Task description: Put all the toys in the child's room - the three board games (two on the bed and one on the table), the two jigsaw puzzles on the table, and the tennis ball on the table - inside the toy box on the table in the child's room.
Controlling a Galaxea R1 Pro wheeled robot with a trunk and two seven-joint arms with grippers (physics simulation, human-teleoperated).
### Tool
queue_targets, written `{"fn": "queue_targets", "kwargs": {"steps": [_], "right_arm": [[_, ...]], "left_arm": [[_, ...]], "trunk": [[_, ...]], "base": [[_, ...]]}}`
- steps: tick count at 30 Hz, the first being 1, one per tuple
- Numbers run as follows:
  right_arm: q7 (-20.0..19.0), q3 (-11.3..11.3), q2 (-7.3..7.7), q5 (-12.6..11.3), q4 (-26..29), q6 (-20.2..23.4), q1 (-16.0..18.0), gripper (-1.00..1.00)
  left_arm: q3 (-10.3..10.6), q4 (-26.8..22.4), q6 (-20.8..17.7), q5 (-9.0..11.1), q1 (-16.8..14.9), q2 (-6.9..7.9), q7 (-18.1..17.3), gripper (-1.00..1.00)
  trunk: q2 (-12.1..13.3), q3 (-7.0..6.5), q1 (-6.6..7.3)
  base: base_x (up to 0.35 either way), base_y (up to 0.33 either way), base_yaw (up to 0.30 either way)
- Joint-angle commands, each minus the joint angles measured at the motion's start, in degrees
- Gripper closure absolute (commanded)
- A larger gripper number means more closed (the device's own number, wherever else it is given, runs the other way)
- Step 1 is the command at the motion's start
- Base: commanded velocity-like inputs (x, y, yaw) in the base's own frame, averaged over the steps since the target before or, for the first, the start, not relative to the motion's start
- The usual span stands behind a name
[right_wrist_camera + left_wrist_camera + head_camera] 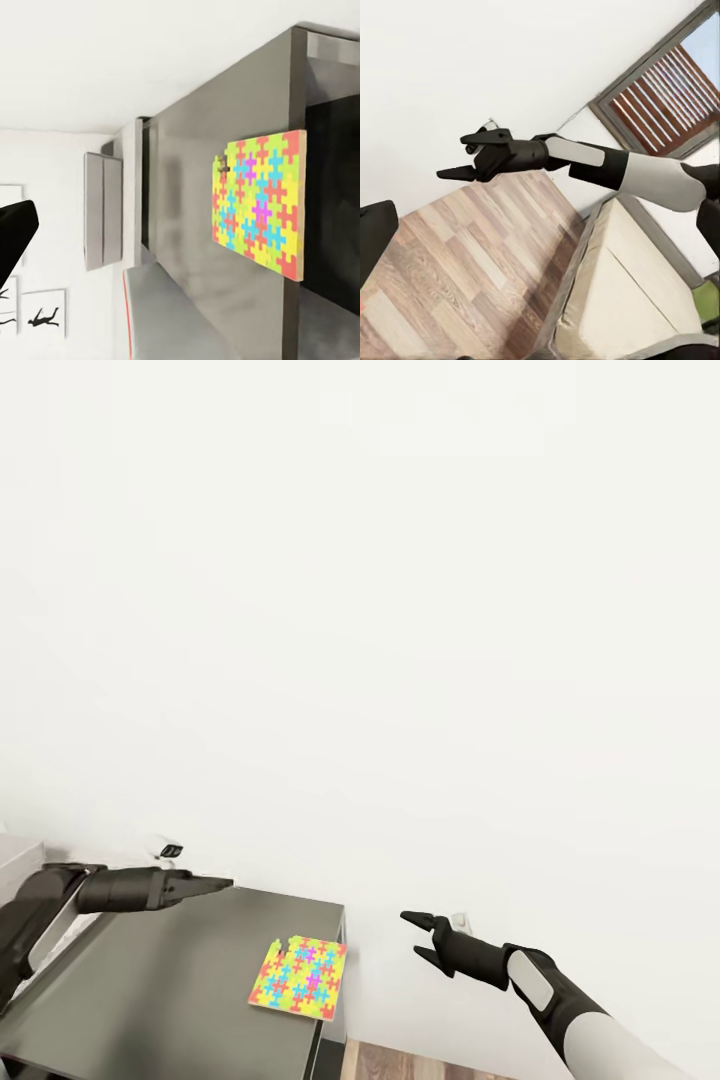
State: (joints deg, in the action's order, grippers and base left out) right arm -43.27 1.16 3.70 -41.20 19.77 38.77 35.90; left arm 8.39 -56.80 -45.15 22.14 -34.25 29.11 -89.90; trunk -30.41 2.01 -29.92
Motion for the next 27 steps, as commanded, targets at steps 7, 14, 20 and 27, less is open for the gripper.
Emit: {"fn": "queue_targets", "kwargs": {"steps": [7, 14, 20, 27], "right_arm": [[-0.1, 0.2, 0.04, -0.3, 0.0, 0.2, 0.0, -1.00], [0.0, 0.1, 0.00, -0.1, 0.0, 0.0, 0.0, -1.00], [0.0, 0.1, 0.00, -0.1, 0.0, -0.3, 0.0, -1.00], [0.2, 0.1, -0.35, -0.2, 0.1, -0.9, 0.0, -1.00]], "left_arm": [[-0.3, -8.8, -4.9, 0.0, 3.6, -0.01, -0.1, -1.00], [-0.3, -9.6, -5.3, -0.1, 3.9, -0.02, -0.1, -1.00], [-0.3, -9.6, -5.4, -0.1, 3.9, -0.02, -0.1, -1.00], [-0.8, -9.6, -5.4, -0.2, 3.9, -0.06, -0.1, -1.00]], "trunk": [[-2.9, 1.39, -1.57], [-5.7, 2.64, -3.11], [-8.2, 3.72, -4.43], [-11.0, 4.98, -5.97]], "base": [[0.000, 0.000, 0.000], [0.000, 0.000, 0.000], [0.000, 0.000, 0.000], [0.000, 0.000, 0.000]]}}
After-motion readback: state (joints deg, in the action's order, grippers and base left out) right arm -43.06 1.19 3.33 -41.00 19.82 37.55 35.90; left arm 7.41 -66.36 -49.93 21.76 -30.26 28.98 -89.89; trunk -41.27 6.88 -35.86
